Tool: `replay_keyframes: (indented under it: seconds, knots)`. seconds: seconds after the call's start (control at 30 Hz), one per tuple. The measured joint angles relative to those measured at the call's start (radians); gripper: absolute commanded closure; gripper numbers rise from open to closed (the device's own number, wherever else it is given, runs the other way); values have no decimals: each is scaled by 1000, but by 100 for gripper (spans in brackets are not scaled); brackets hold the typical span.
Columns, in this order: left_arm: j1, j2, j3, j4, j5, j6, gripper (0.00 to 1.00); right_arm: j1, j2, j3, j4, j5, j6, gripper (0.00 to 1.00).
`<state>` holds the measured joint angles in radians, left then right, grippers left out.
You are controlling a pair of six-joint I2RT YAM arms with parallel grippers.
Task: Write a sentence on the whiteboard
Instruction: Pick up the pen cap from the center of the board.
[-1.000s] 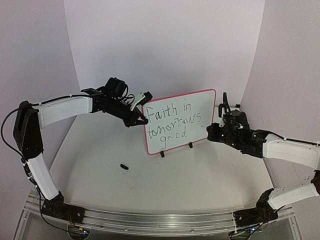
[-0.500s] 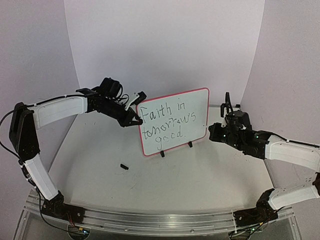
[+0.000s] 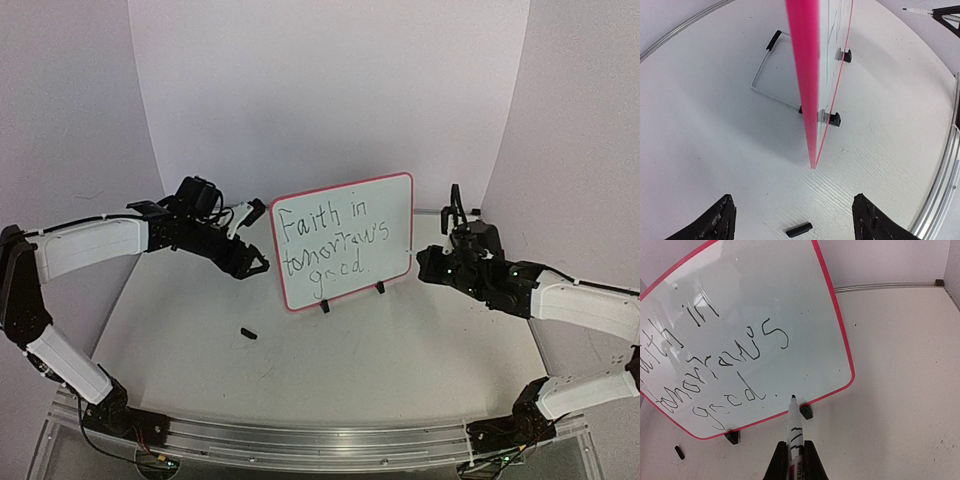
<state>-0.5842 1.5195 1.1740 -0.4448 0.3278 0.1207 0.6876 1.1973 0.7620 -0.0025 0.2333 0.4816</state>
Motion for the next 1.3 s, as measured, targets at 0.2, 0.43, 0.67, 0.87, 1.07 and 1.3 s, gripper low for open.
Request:
replay_keyframes:
  seconds: [0.2, 0.43, 0.67, 0.87, 1.07, 1.3]
  knots:
    - [0, -127, -117, 53, -70, -57, 17, 0, -18, 0, 0, -7, 0, 100]
    - [0, -278, -303, 169, -143, -195, 13, 0, -48, 0, -14, -45, 4, 100]
    - [-1, -287, -474, 304, -136, -358, 15, 0, -102, -21, -36, -70, 70, 100]
    - [-6, -190, -523, 402, -75, -378, 18, 0, -163, -61, -65, -69, 130, 100]
    - [-6, -3, -484, 444, -8, -371, 21, 0, -170, -72, -77, -100, 151, 100]
    - [-9, 86, -467, 450, 49, -371, 22, 0, -121, -72, -81, -153, 151, 100]
